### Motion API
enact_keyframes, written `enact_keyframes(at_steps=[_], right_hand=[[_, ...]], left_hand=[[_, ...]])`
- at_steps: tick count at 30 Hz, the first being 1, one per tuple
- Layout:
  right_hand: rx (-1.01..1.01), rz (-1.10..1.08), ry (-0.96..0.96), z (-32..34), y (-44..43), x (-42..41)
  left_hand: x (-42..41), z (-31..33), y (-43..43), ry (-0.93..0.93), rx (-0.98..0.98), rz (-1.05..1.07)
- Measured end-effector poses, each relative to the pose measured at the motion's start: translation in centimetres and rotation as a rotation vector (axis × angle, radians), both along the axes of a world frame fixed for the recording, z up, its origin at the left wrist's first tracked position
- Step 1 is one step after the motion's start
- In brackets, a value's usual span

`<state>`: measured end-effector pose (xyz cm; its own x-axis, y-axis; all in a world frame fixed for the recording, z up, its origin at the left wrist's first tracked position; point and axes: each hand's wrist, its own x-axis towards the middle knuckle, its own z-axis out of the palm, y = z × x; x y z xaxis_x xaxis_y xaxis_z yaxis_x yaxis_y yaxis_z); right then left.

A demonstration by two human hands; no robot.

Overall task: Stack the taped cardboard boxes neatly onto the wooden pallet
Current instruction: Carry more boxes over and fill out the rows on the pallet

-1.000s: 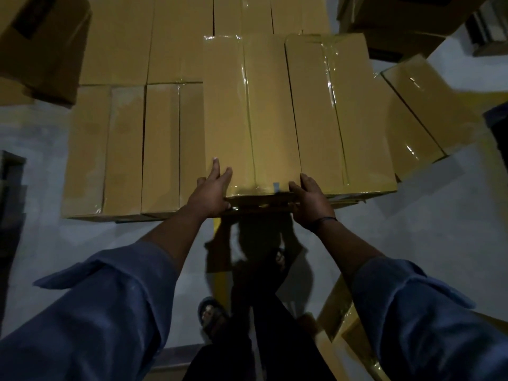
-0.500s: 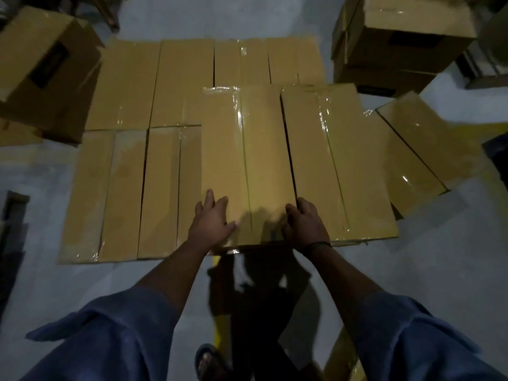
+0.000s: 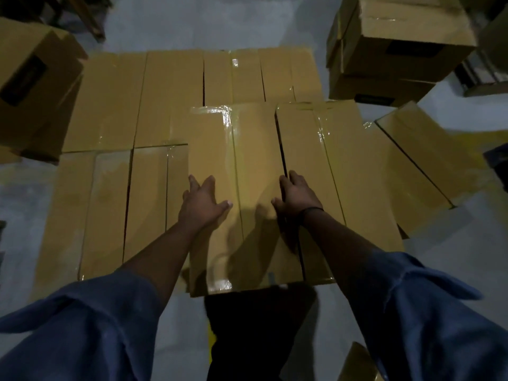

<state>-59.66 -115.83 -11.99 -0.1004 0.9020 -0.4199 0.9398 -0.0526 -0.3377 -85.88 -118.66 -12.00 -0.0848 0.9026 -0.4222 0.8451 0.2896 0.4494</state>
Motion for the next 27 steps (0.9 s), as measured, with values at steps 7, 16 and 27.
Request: enact_keyframes(at_steps=[7, 16, 27], right_hand=[[0.034, 0.025, -0.058, -0.9, 2.0, -0.7], [0.012, 0.067, -0.171, -1.0, 1.7, -1.5], [0.031, -0.053, -0.156, -1.8, -2.4, -2.4]], left_hand=[[1.1, 0.4, 1.5, 0.073, -0.065, -0.077], [1.6, 0.3, 1.5, 0.171, -0.102, -0.199], [3.3, -1.3, -0.6, 0.219, 0.005, -0.448]])
